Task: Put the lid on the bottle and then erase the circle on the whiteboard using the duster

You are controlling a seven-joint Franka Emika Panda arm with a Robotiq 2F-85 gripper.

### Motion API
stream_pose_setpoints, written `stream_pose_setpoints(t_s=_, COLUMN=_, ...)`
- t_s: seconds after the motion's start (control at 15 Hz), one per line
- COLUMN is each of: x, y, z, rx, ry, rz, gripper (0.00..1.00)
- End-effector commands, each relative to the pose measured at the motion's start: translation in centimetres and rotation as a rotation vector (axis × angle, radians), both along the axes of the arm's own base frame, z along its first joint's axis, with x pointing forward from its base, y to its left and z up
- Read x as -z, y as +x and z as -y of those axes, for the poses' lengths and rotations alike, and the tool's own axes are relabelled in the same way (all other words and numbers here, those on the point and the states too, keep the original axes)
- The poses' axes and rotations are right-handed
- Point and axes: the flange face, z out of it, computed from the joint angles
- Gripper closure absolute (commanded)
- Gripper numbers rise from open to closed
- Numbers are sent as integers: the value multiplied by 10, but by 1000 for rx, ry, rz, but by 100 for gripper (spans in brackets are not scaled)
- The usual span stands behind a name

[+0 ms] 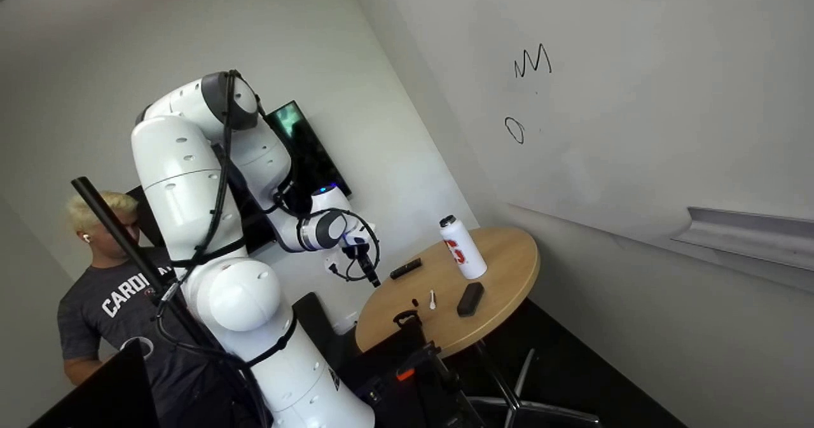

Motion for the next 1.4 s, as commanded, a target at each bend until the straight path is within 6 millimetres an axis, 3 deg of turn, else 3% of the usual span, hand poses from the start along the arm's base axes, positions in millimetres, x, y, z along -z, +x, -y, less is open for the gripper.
stream_pose_setpoints(t_s=0.0, x=21, y=-4, z=-12, rx=76, ry=0, rz=-23, gripper=0)
stream_pose_setpoints(t_s=0.67, x=89, y=4, z=-45, rx=216, ry=-100, rz=-80, gripper=0)
stream_pose_setpoints(t_s=1.13, x=108, y=-11, z=-44, rx=331, ry=-162, rz=-84, gripper=0)
stream_pose_setpoints(t_s=1.33, x=115, y=-7, z=-41, rx=374, ry=-173, rz=-68, gripper=0)
